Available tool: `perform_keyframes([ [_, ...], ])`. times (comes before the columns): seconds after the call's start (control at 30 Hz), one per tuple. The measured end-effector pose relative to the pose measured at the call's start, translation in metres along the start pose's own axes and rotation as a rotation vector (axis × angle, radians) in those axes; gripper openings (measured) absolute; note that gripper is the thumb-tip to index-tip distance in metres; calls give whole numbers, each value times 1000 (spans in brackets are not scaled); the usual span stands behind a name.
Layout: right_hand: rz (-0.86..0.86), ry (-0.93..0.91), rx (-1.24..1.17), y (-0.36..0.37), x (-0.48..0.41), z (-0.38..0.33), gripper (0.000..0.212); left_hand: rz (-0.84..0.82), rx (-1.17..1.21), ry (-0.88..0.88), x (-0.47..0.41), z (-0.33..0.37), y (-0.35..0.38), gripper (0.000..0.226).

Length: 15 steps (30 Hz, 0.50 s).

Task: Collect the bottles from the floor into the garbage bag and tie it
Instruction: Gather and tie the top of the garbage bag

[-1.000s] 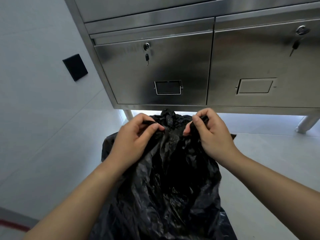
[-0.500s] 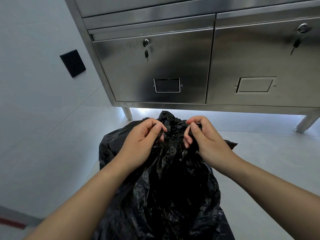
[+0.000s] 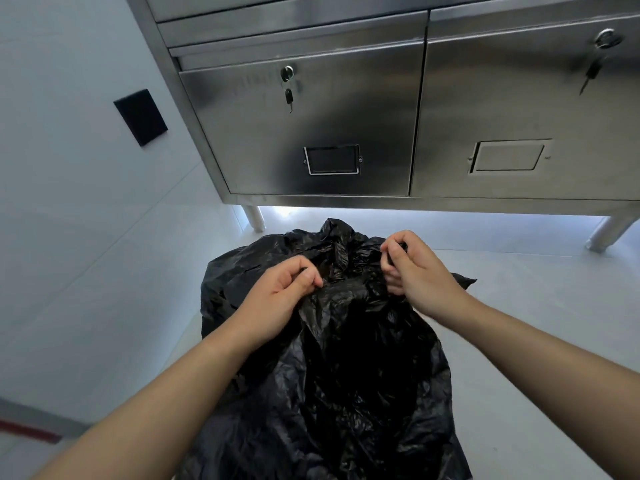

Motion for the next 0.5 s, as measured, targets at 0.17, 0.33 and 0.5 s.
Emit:
perform_keyframes([
  [0.17, 20, 127, -14, -7, -7, 23, 22, 143, 80, -75, 5, -29, -19, 34],
  [0.33, 123, -23, -17, -12, -2, 1, 21, 408, 537, -52, -11, -17, -30, 32],
  [0.5, 157, -127, -274, -11, 2, -31, 22, 512, 759, 97, -34, 37, -51, 26],
])
Point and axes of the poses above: each hand's wrist, its own x-axis away from the middle knuckle, its own y-axis out of the palm, z = x × y, the point moved 6 cm from there along -x, towards the middle knuckle, and after that the axes turned 7 degrees about y, right-handed, at the moved point
